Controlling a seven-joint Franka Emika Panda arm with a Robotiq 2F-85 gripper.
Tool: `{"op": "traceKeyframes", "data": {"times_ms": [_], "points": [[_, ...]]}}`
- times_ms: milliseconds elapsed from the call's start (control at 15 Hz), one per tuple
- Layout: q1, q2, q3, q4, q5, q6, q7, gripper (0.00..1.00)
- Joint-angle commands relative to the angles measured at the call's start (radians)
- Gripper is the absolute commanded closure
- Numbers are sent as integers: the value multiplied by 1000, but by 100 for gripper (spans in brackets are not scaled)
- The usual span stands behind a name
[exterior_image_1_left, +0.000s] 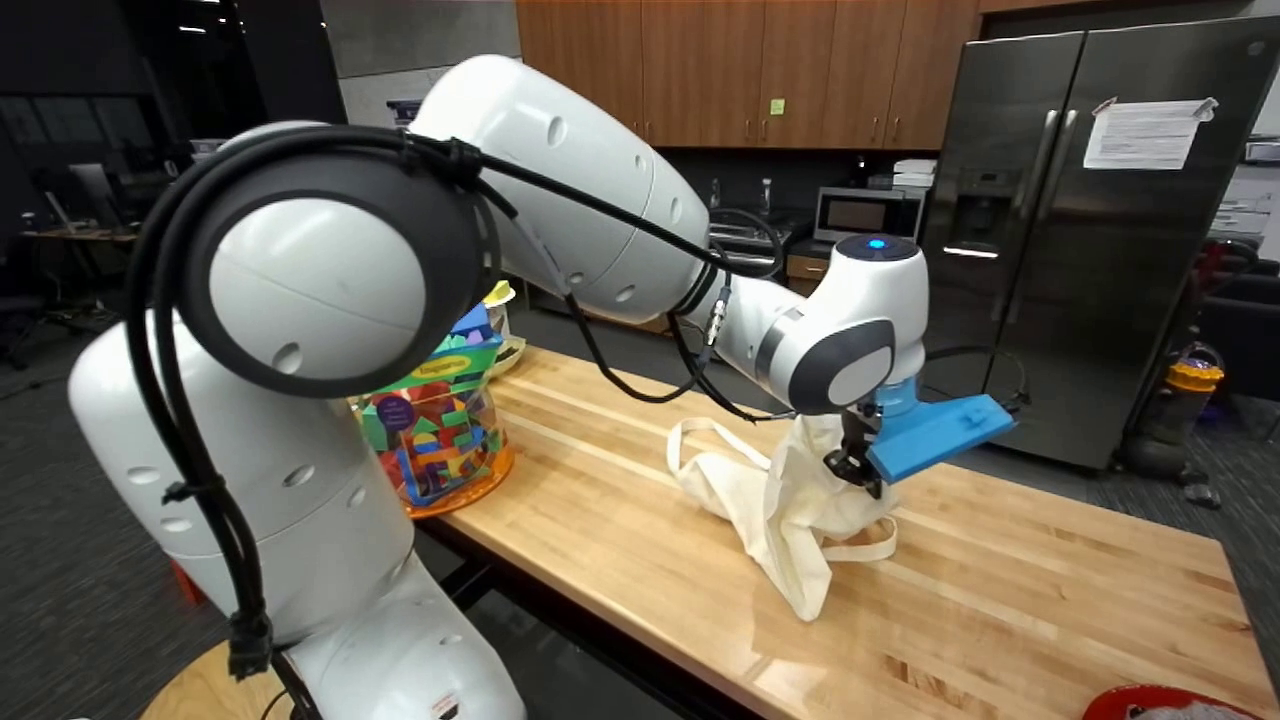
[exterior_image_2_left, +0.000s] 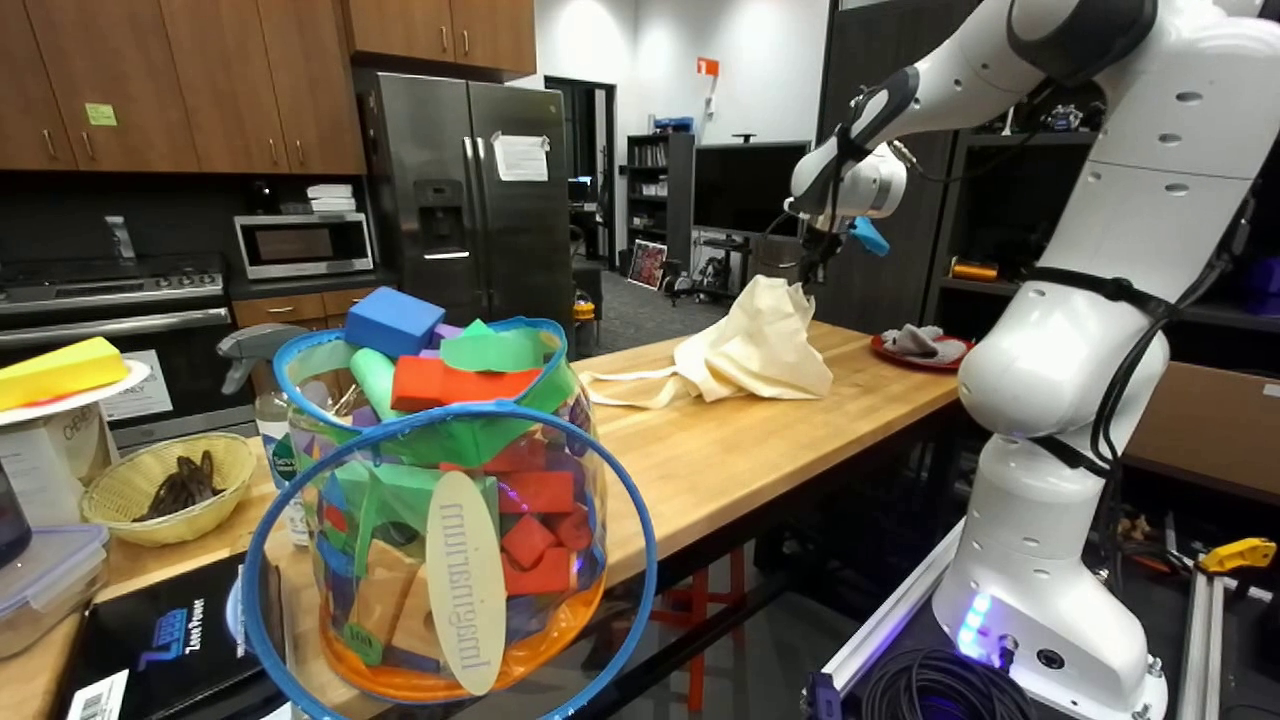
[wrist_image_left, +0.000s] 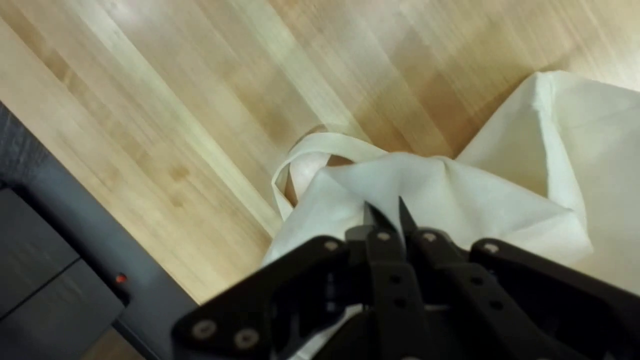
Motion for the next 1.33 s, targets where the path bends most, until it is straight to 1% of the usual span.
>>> {"op": "traceKeyframes", "data": {"times_ms": [0, 200, 333, 467, 600, 867, 1067, 1267], "points": [[-43, 40, -29, 45, -55, 20, 57, 99], [-60, 65, -35, 65, -93, 11, 95, 99], [-42, 63, -19, 56, -96, 11, 78, 99], [5, 23, 23, 15, -66, 18, 41, 99], [66, 15, 73, 49, -20, -1, 11, 99], [192, -5, 174, 91, 53, 7, -20, 99], [276, -4, 222, 130, 134, 10, -97, 99], [338, 11, 258, 170, 210, 5, -176, 99]]}}
